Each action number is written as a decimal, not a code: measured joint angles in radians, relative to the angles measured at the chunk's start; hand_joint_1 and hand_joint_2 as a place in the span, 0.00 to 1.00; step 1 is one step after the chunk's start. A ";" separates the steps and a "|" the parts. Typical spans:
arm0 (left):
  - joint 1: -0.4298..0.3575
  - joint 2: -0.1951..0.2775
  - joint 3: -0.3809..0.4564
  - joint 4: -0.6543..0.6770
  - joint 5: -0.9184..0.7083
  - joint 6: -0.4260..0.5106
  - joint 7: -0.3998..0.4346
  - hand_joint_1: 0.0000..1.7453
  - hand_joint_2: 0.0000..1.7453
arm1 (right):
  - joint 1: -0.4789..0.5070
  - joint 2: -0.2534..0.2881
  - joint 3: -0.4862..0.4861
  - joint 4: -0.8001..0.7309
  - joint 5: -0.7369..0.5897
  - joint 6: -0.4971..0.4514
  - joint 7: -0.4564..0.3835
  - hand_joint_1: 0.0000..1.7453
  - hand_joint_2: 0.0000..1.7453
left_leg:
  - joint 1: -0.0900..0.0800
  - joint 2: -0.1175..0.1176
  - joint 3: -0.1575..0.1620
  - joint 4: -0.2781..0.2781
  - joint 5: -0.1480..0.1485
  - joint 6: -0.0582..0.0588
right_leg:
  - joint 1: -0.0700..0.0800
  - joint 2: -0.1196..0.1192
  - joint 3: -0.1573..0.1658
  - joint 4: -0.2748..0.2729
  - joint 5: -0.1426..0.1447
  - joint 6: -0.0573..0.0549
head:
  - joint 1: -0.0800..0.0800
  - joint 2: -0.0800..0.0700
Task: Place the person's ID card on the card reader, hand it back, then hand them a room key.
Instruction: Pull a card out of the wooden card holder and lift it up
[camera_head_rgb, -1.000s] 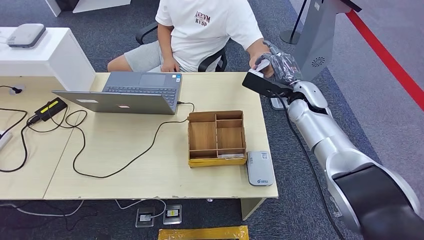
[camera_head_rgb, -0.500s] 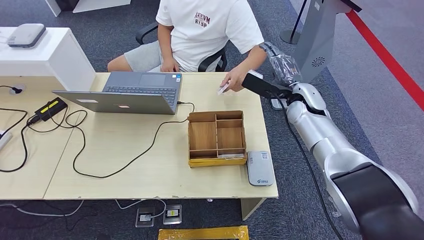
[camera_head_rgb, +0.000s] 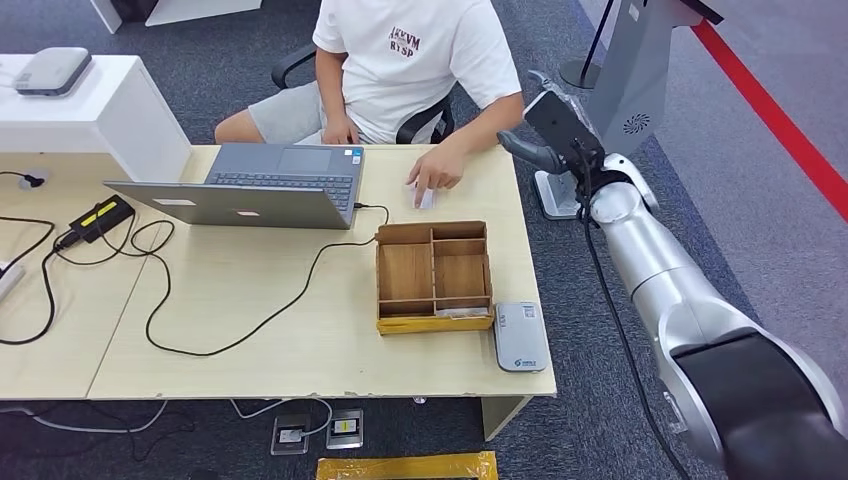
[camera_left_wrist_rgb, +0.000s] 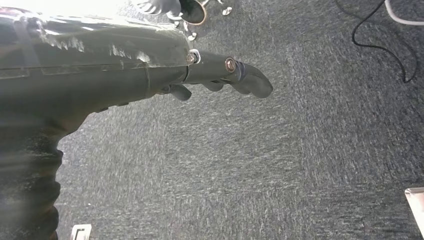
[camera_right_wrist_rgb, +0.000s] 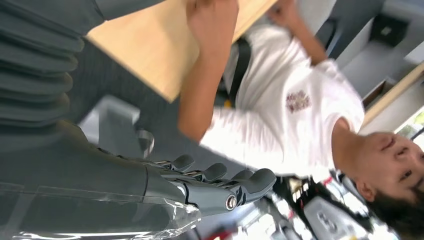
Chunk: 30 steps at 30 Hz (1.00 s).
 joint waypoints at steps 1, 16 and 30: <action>0.001 0.000 0.000 0.000 0.002 0.000 0.000 0.00 1.00 | 0.018 -0.005 -0.006 -0.040 -0.046 0.031 0.022 0.00 0.50 | 0.000 0.000 0.000 0.000 0.000 0.000 | 0.000 0.000 0.000 0.000 0.000 0.000 | 0.000 0.000; 0.005 0.002 0.001 0.000 0.028 0.001 0.002 0.00 1.00 | 0.343 -0.112 -0.054 -0.603 -0.467 0.204 0.242 0.00 1.00 | 0.000 0.000 0.000 0.000 0.000 0.000 | 0.000 0.001 0.000 0.000 0.000 0.000 | 0.000 0.000; 0.005 0.002 0.003 0.000 0.040 0.014 0.008 0.00 1.00 | 0.581 -0.169 -0.097 -0.922 -0.618 0.233 0.367 0.00 1.00 | 0.000 0.001 0.001 0.000 0.000 0.000 | 0.000 0.001 0.000 0.000 0.000 0.000 | 0.000 0.000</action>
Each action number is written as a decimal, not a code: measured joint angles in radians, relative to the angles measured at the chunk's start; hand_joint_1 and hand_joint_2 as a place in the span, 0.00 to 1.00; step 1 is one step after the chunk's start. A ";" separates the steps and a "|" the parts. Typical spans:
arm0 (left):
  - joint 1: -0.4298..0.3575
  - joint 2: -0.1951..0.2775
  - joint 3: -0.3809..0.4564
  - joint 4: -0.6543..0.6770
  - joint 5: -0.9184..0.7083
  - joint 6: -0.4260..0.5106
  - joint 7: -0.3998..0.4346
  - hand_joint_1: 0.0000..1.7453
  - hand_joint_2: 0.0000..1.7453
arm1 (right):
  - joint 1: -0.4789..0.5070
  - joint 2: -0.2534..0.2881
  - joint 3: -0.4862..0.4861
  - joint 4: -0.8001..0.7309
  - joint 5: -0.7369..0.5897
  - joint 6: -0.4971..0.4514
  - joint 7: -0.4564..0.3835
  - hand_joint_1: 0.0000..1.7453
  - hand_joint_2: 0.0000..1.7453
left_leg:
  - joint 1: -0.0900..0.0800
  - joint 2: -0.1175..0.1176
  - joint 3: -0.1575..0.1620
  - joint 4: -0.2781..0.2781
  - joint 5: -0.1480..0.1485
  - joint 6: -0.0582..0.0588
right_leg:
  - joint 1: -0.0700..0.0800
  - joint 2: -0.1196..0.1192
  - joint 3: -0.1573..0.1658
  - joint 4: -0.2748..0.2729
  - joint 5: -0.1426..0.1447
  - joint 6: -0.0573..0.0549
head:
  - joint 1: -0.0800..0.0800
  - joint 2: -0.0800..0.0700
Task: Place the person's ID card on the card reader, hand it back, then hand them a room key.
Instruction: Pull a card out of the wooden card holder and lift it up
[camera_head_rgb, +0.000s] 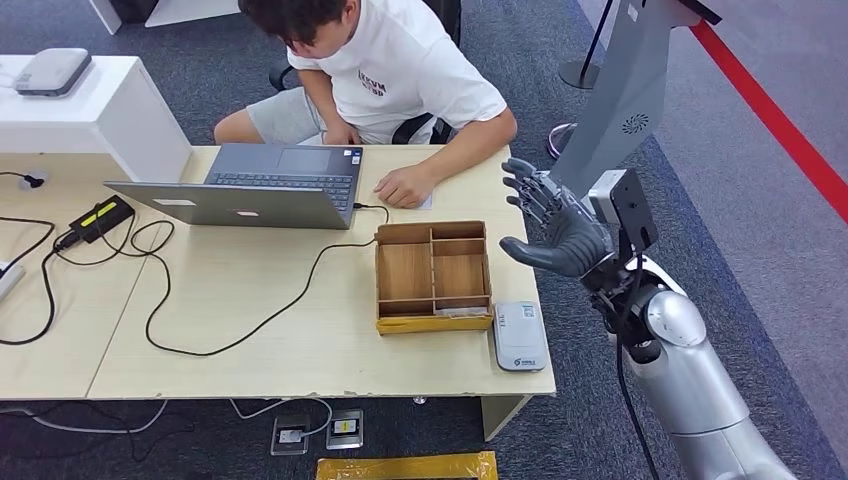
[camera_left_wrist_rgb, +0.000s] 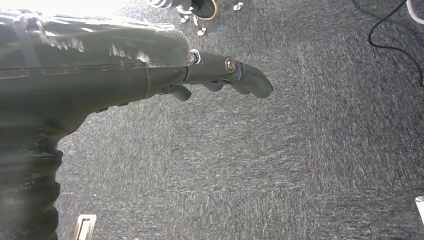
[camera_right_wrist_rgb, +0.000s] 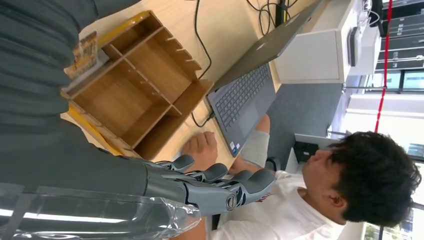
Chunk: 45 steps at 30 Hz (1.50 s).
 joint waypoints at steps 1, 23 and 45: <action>0.000 0.000 0.000 0.000 0.000 0.002 0.000 0.00 1.00 | 0.018 -0.001 -0.005 -0.015 -0.004 -0.002 0.004 0.00 1.00 | 0.000 0.000 0.000 0.000 0.000 0.000 | 0.000 0.000 0.000 0.000 0.000 0.000 | 0.000 0.000; -0.001 -0.001 0.008 0.000 0.018 0.020 0.009 0.00 1.00 | 0.159 -0.006 -0.007 -0.144 0.095 0.006 0.044 0.00 1.00 | 0.000 0.000 0.000 0.000 0.000 0.000 | 0.000 0.000 0.000 0.000 0.000 0.000 | 0.000 0.000; -0.001 -0.008 0.008 0.000 0.019 0.040 0.033 0.00 1.00 | 0.196 -0.021 0.114 -0.164 1.011 -0.150 0.072 0.00 1.00 | 0.000 0.000 0.000 0.000 0.000 0.000 | 0.000 0.000 0.000 0.000 0.000 0.000 | 0.000 0.000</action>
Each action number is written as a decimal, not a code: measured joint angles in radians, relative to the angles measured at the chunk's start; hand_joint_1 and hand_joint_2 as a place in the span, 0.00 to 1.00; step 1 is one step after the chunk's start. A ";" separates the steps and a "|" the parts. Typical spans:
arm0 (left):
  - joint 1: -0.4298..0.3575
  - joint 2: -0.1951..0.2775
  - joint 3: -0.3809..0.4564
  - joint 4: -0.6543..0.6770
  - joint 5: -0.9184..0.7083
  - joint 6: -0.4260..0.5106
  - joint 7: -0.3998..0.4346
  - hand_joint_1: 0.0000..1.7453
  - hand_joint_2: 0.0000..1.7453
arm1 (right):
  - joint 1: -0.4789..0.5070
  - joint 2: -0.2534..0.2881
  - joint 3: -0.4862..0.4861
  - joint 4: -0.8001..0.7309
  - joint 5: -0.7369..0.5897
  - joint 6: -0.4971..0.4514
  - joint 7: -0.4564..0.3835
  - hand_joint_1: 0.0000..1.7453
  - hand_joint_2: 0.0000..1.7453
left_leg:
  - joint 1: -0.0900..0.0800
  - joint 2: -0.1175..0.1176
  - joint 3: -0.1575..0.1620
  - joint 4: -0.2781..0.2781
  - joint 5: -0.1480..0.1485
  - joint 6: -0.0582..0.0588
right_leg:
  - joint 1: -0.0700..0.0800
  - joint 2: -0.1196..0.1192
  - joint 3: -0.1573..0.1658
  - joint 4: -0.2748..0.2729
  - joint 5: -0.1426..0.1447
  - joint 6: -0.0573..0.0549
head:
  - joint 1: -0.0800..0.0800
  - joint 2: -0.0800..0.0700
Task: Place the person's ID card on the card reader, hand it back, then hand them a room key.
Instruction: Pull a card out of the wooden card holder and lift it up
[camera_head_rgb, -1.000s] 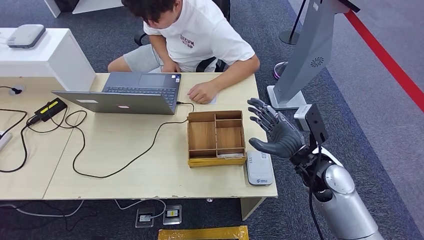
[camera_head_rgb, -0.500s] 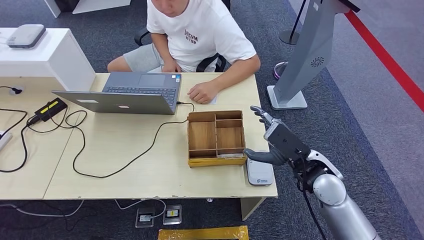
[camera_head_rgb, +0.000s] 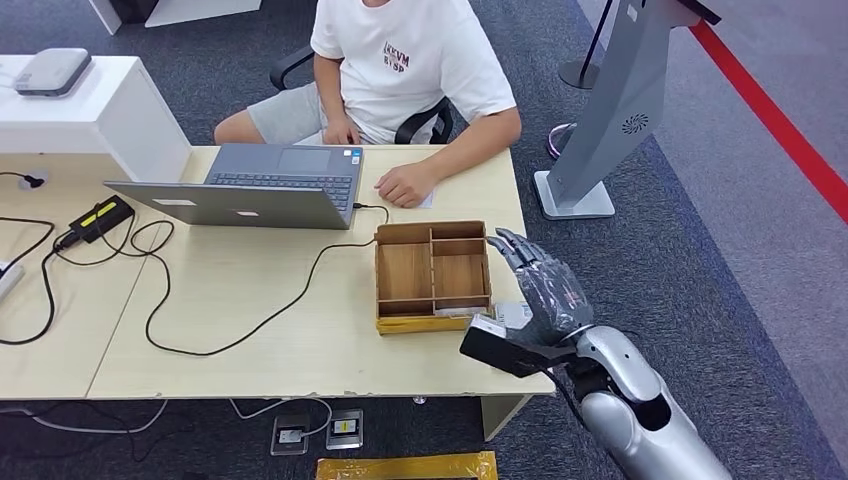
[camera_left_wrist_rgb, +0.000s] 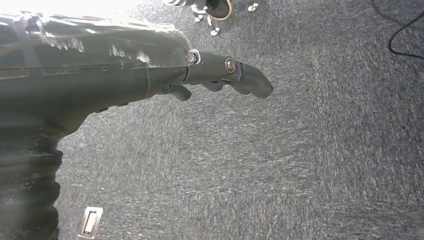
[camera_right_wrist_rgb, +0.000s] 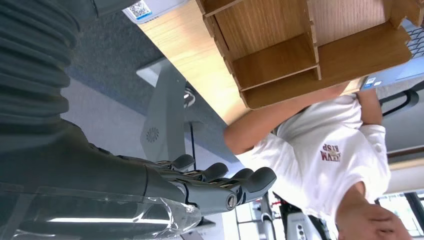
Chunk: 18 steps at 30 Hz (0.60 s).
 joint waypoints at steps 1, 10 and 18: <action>0.000 -0.001 0.000 0.000 0.000 0.002 0.002 0.00 1.00 | 0.007 0.000 0.021 0.000 0.100 -0.031 -0.010 0.00 1.00 | 0.000 0.000 0.000 0.000 0.000 0.000 | 0.000 0.000 0.000 0.000 0.000 0.000 | 0.000 0.000; 0.000 -0.005 0.000 0.000 -0.004 0.004 0.004 0.00 1.00 | 0.026 0.001 0.092 0.002 0.396 -0.104 -0.050 0.00 1.00 | 0.000 0.000 0.000 0.000 0.000 0.000 | 0.000 0.000 0.000 0.000 0.000 0.000 | 0.000 0.000; -0.001 -0.008 0.000 0.000 -0.011 0.001 0.004 0.00 1.00 | 0.038 0.026 0.132 0.037 0.493 -0.178 -0.051 0.00 1.00 | 0.000 0.000 0.000 0.000 0.000 0.000 | 0.000 0.000 0.000 0.000 0.000 0.000 | 0.000 0.000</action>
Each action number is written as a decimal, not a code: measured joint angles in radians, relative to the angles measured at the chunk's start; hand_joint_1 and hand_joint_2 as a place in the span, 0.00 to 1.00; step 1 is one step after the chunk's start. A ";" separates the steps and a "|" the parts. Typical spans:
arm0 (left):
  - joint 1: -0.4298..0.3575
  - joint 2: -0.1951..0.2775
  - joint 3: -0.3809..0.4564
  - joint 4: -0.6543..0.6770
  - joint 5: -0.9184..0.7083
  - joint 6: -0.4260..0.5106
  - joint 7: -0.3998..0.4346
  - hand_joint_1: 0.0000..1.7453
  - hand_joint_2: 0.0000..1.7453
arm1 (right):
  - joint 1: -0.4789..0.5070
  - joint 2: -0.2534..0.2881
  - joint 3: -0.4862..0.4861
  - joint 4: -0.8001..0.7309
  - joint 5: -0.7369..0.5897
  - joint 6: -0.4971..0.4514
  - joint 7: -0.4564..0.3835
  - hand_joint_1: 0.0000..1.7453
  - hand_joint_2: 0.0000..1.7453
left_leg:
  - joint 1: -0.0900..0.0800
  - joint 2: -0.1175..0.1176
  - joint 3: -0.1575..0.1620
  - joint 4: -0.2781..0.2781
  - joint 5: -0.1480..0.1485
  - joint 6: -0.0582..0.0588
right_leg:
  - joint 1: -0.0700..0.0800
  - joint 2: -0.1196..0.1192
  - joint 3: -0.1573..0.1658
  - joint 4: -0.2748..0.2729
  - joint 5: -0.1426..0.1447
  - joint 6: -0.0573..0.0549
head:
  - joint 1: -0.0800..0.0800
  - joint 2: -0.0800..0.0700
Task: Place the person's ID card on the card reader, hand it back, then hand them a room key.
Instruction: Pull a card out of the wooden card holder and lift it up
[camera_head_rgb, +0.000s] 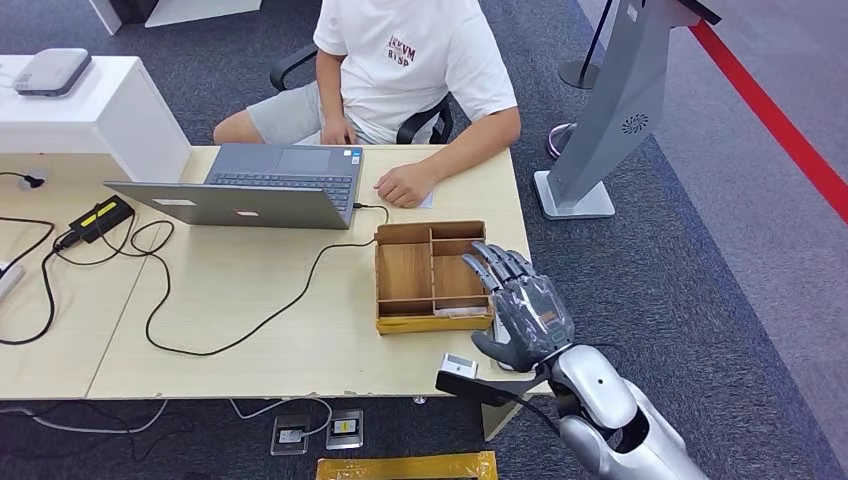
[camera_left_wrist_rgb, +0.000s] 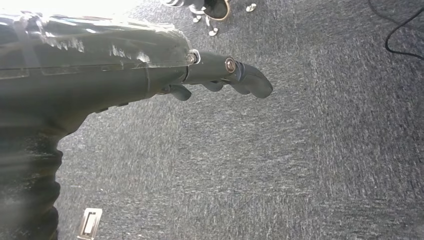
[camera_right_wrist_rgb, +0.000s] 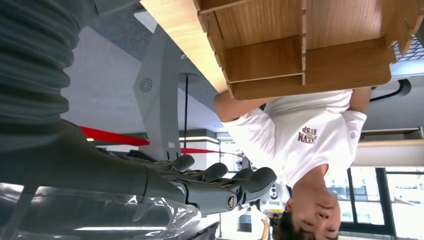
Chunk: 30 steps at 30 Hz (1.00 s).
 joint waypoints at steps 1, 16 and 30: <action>0.000 0.000 0.000 0.000 -0.001 0.000 0.000 0.00 1.00 | 0.001 0.007 0.003 0.011 0.000 -0.006 0.000 0.00 1.00 | 0.000 0.000 0.000 0.000 0.000 0.000 | 0.000 0.000 0.000 0.000 0.000 0.000 | 0.000 0.000; -0.002 -0.002 0.000 0.000 0.001 -0.001 0.000 0.00 1.00 | -0.026 0.098 0.025 0.205 -0.051 -0.079 -0.051 0.00 1.00 | 0.000 0.000 0.000 0.000 0.000 0.000 | 0.000 0.000 0.000 0.000 0.000 0.000 | 0.000 0.000; -0.002 -0.002 0.000 0.000 0.007 0.000 0.000 0.00 1.00 | -0.088 0.152 0.035 0.378 -0.130 -0.177 -0.109 0.00 1.00 | 0.000 0.000 0.000 0.000 0.000 0.000 | 0.000 0.000 0.000 0.000 0.000 0.000 | 0.000 0.000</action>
